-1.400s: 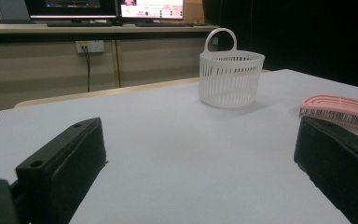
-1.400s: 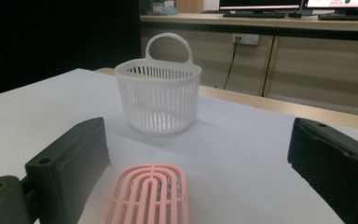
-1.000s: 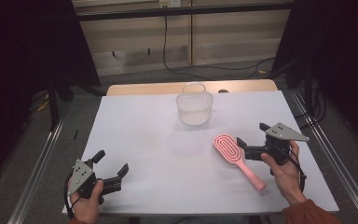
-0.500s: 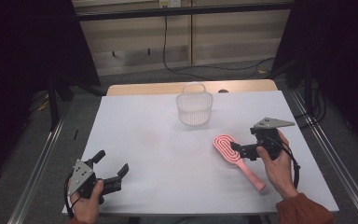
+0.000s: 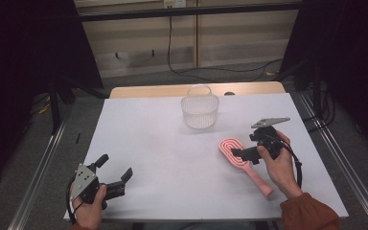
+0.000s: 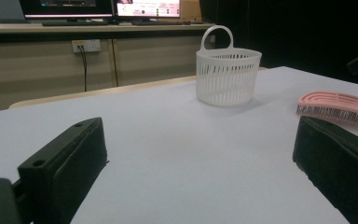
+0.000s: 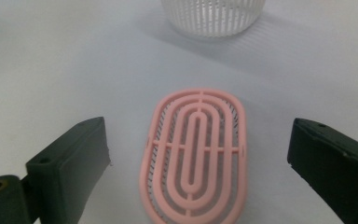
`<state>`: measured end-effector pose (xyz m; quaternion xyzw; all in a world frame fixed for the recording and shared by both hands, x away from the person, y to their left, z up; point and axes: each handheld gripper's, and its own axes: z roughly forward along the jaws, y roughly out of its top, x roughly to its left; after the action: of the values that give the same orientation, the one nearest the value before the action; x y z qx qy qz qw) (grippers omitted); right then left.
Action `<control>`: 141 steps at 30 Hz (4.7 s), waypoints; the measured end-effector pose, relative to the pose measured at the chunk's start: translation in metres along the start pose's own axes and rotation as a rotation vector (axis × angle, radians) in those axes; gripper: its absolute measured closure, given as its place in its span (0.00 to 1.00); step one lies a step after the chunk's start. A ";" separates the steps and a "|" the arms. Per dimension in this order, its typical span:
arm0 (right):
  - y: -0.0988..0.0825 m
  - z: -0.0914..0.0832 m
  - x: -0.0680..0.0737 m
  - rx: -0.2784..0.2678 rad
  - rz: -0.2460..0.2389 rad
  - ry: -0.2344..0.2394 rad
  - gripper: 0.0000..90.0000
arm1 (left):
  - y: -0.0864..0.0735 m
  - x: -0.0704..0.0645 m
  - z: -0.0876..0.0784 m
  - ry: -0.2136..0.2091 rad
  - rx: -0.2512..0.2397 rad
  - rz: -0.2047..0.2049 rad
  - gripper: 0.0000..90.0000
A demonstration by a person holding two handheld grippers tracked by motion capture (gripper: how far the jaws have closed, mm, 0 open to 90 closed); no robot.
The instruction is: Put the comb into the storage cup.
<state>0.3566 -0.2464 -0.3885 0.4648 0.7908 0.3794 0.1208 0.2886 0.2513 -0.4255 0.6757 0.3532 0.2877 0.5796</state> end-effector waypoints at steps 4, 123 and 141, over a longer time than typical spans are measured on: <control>0.005 0.003 -0.001 0.057 -0.016 0.024 0.05 | 0.000 0.000 0.000 0.001 -0.001 0.003 0.03; 0.024 0.046 0.008 0.430 -0.021 -0.022 0.22 | -0.001 0.001 0.003 -0.020 0.023 0.011 0.03; 0.033 0.029 0.010 0.363 -0.034 -0.052 0.22 | -0.001 0.001 0.003 -0.020 0.022 0.010 0.03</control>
<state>0.3884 -0.2148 -0.3834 0.4750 0.8508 0.2162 0.0616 0.2917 0.2499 -0.4272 0.6866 0.3473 0.2801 0.5741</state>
